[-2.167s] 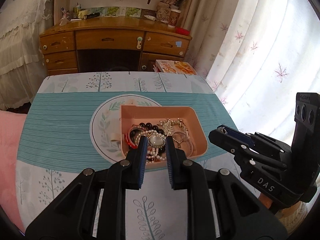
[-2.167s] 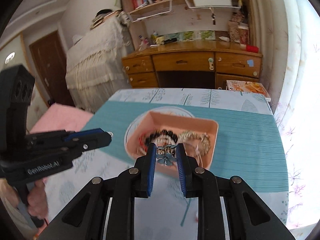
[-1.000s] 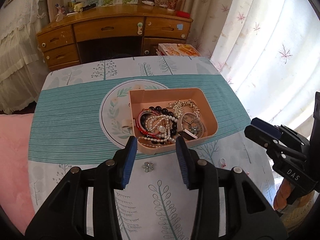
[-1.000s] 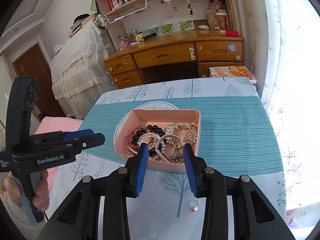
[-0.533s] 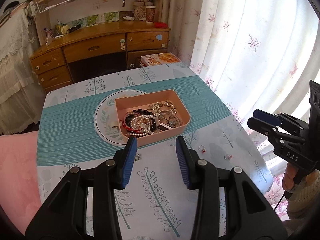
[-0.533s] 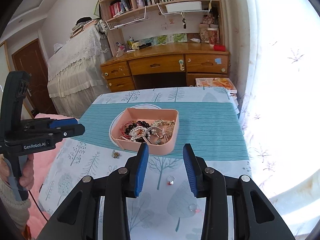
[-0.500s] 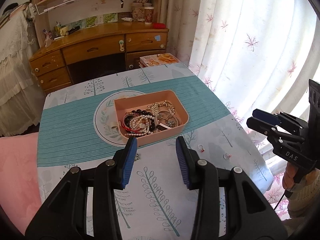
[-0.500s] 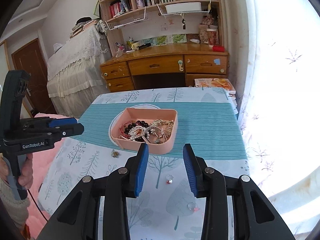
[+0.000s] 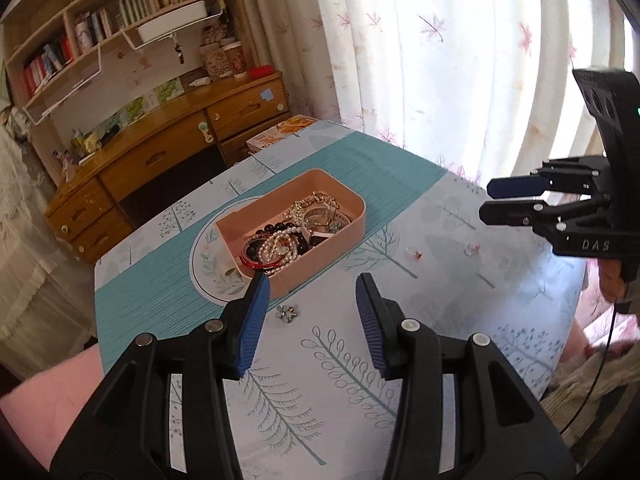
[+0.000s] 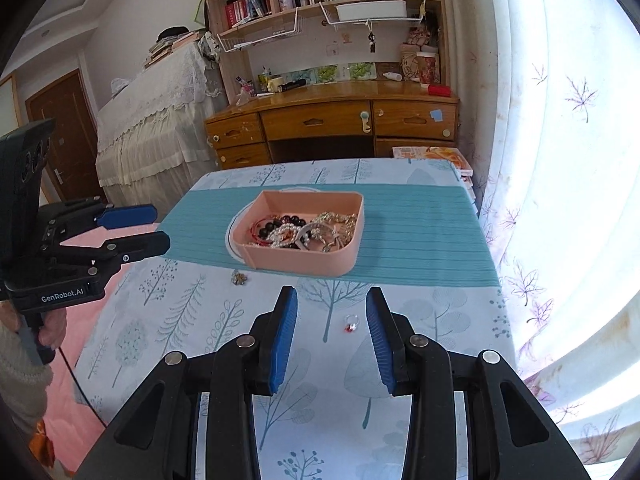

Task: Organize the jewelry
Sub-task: 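Withdraw the left tool from the tray and lower it onto the green flower brooch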

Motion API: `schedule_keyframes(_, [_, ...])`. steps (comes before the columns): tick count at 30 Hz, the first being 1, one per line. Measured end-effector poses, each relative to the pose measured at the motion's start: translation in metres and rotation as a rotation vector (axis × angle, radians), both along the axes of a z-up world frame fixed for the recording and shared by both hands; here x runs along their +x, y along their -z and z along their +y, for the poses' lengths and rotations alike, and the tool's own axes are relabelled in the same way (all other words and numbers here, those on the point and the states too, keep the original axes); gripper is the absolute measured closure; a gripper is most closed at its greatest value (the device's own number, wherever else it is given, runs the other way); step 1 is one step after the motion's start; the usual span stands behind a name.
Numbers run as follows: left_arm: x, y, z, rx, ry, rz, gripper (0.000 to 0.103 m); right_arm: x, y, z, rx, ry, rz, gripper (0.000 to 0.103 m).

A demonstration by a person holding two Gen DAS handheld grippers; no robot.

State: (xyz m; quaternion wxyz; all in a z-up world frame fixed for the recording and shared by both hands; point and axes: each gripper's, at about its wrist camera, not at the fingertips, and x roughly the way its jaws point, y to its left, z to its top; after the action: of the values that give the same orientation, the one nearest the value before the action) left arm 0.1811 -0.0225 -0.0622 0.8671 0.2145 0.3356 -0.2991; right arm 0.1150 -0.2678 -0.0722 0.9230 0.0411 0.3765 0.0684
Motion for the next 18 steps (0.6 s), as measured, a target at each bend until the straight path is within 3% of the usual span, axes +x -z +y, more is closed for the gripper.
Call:
schedule_keyframes(8, [0.016,0.078,0.003,0.114,0.125,0.042,0.061,0.004,0.058,0.018,0.028,0.001,0.071,0.067])
schedule_keyframes(18, [0.095,0.132,0.014,0.044,0.072,0.151,0.061,0.025,0.119,0.032,0.051,0.036,0.139,0.067])
